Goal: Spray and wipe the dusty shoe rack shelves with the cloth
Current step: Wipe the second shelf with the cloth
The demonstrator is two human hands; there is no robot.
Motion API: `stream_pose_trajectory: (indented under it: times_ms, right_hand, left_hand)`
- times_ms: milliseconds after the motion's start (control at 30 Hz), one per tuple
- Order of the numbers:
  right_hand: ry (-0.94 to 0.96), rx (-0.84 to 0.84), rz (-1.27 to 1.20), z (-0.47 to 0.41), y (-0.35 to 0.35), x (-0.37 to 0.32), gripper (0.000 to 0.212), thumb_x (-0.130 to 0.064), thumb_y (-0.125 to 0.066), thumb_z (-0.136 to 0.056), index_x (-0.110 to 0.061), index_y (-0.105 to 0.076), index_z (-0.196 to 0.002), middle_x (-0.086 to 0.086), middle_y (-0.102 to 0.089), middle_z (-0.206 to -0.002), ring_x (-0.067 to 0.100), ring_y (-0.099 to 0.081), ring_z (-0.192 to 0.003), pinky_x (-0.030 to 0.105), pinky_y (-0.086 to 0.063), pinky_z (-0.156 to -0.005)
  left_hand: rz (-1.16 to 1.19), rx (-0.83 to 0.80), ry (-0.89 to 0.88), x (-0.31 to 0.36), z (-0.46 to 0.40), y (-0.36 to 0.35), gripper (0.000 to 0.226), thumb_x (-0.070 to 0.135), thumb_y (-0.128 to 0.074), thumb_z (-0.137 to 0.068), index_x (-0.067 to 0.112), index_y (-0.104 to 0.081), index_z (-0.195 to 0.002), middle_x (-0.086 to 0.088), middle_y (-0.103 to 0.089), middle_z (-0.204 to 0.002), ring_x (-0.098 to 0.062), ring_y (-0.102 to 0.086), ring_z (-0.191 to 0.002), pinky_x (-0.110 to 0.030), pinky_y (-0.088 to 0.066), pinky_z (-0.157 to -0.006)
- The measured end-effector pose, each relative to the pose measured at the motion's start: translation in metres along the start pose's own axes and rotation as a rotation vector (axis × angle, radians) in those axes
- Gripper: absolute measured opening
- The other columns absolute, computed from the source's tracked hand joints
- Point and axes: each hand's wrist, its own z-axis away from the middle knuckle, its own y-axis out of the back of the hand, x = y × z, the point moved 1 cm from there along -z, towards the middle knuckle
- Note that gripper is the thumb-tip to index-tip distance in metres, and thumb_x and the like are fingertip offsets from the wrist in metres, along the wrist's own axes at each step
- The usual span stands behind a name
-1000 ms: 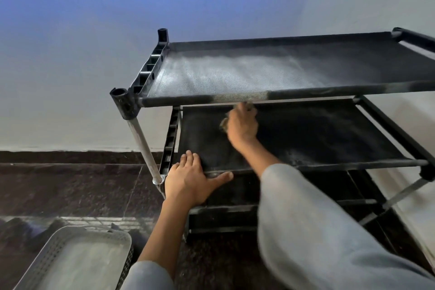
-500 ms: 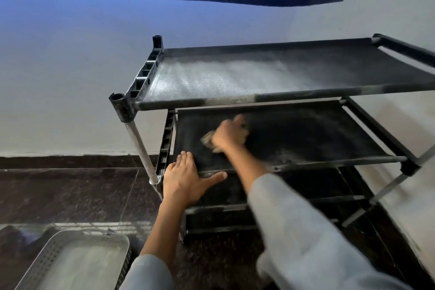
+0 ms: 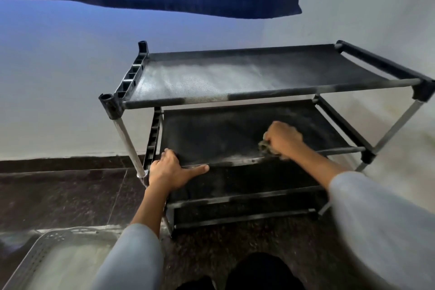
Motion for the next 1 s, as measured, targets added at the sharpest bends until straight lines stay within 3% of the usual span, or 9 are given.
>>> stream_pose_trajectory:
  times_ms: [100, 233, 400, 500, 600, 700, 800, 867, 1000]
  right_hand:
    - [0.216, -0.09, 0.034, -0.007, 0.006, 0.034, 0.022, -0.006, -0.062, -0.086, -0.015, -0.07, -0.105, 0.001, -0.061, -0.115, 0.022, -0.059, -0.105, 0.032, -0.046, -0.092]
    - [0.416, -0.155, -0.14, -0.004, 0.003, 0.013, 0.023, -0.005, -0.072, -0.079, -0.026, -0.076, -0.087, -0.01, -0.06, -0.101, 0.013, -0.06, -0.098, 0.024, -0.045, -0.087]
    - [0.725, -0.262, -0.306, 0.004, -0.03, -0.095, 0.031, 0.003, -0.074, -0.071, -0.025, -0.076, -0.084, -0.012, -0.066, -0.088, 0.011, -0.065, -0.09, 0.031, -0.051, -0.086]
    - [0.777, -0.324, -0.41, 0.011, -0.044, -0.154, 0.041, 0.008, -0.065, -0.072, -0.028, -0.062, -0.089, -0.008, -0.068, -0.097, 0.014, -0.066, -0.094, 0.039, -0.053, -0.087]
    - [0.77, -0.372, -0.306, 0.004, -0.045, -0.166, 0.04, 0.008, -0.061, -0.076, -0.029, -0.052, -0.09, -0.003, -0.062, -0.11, 0.018, -0.061, -0.101, 0.042, -0.052, -0.088]
    - [0.798, -0.406, -0.169, -0.004, -0.033, -0.143, 0.04, 0.008, -0.061, -0.075, -0.029, -0.053, -0.087, -0.005, -0.058, -0.105, 0.016, -0.059, -0.099, 0.039, -0.051, -0.089]
    - [0.796, -0.428, -0.039, -0.01, -0.012, -0.089, 0.036, 0.011, -0.06, -0.073, -0.023, -0.052, -0.083, -0.003, -0.056, -0.095, 0.015, -0.053, -0.087, 0.027, -0.042, -0.071]
    - [0.716, -0.423, 0.027, -0.019, 0.003, -0.032, 0.039, 0.011, -0.062, -0.073, -0.026, -0.049, -0.074, -0.007, -0.056, -0.086, 0.013, -0.052, -0.078, 0.027, -0.038, -0.064]
    - [0.52, -0.392, 0.009, -0.034, 0.016, 0.056, 0.041, 0.014, -0.053, -0.076, -0.027, -0.051, -0.068, -0.013, -0.057, -0.085, 0.009, -0.061, -0.076, 0.027, -0.047, -0.065]
  left_hand:
    - [-0.008, 0.003, -0.012, -0.001, -0.001, -0.001, 0.12, 0.088, -0.057, -0.06, 0.006, -0.032, -0.144, -0.008, -0.042, -0.149, -0.03, -0.043, -0.134, -0.041, -0.034, -0.111]
    - [-0.034, 0.011, -0.029, -0.003, -0.001, -0.001, 0.121, 0.088, -0.054, -0.062, 0.005, -0.03, -0.146, -0.009, -0.038, -0.152, -0.029, -0.041, -0.137, -0.041, -0.03, -0.112]
    - [-0.028, 0.002, -0.004, -0.001, -0.002, -0.004, 0.133, 0.085, -0.057, -0.063, 0.002, -0.007, -0.153, -0.011, -0.033, -0.156, -0.03, -0.036, -0.14, -0.04, -0.029, -0.113]
    - [0.053, 0.024, 0.047, -0.003, -0.003, -0.005, 0.142, 0.076, -0.069, -0.063, 0.003, 0.014, -0.152, -0.016, -0.045, -0.146, -0.036, -0.044, -0.131, -0.044, -0.036, -0.109]
    - [0.155, 0.037, 0.106, -0.002, -0.004, -0.006, 0.149, 0.07, -0.078, -0.058, 0.009, 0.021, -0.151, -0.02, -0.051, -0.137, -0.039, -0.049, -0.124, -0.047, -0.044, -0.102]
    - [0.194, -0.003, 0.111, 0.004, -0.003, -0.01, 0.153, 0.073, -0.078, -0.053, 0.012, 0.022, -0.151, -0.018, -0.045, -0.145, -0.04, -0.044, -0.13, -0.046, -0.043, -0.104]
    - [0.215, -0.04, 0.104, 0.004, -0.004, -0.011, 0.158, 0.08, -0.075, -0.047, 0.013, 0.024, -0.151, -0.011, -0.036, -0.155, -0.04, -0.035, -0.138, -0.046, -0.038, -0.109]
    - [0.23, -0.05, 0.11, 0.002, -0.005, -0.011, 0.159, 0.081, -0.074, -0.045, 0.013, 0.025, -0.15, -0.01, -0.035, -0.155, -0.04, -0.035, -0.138, -0.047, -0.037, -0.111]
    - [0.215, -0.055, 0.115, 0.002, -0.006, -0.012, 0.159, 0.083, -0.073, -0.045, 0.013, 0.024, -0.15, -0.012, -0.036, -0.154, -0.041, -0.036, -0.138, -0.047, -0.036, -0.11]
